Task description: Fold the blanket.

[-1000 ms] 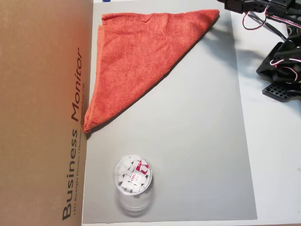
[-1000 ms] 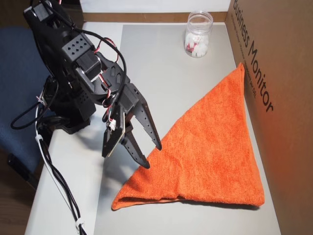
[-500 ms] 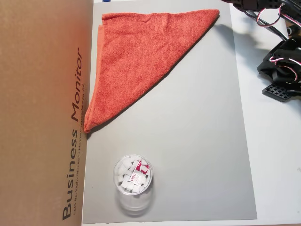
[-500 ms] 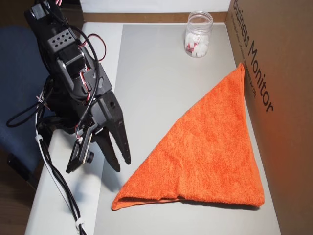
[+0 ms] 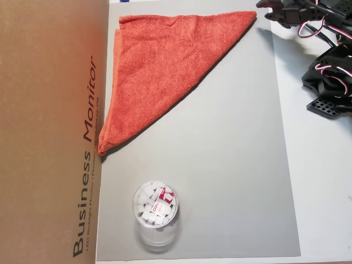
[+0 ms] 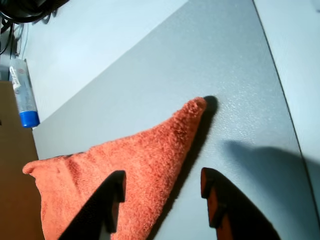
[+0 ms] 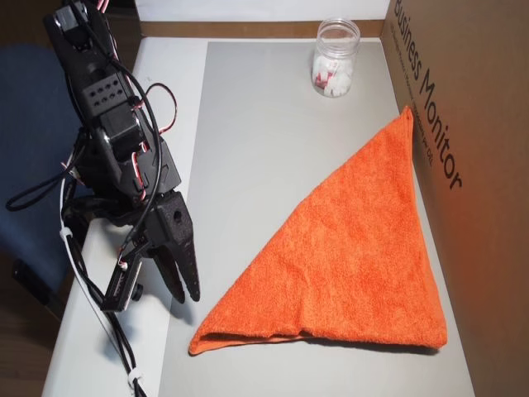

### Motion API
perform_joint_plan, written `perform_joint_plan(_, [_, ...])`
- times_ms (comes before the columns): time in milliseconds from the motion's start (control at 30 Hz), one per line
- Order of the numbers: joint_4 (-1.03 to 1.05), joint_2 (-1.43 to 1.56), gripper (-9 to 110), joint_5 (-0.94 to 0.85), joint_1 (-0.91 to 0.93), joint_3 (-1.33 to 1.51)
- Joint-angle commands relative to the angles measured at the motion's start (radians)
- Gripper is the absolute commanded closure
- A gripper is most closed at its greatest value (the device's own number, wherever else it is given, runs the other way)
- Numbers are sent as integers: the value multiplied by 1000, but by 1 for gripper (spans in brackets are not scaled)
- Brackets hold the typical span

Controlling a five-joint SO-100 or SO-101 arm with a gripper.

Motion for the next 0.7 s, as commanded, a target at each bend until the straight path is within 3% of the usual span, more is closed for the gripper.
perform_joint_plan(0, [-91, 14, 87, 6, -5, 23])
perform_joint_plan(667, [-380, -314, 87, -44, -8, 3])
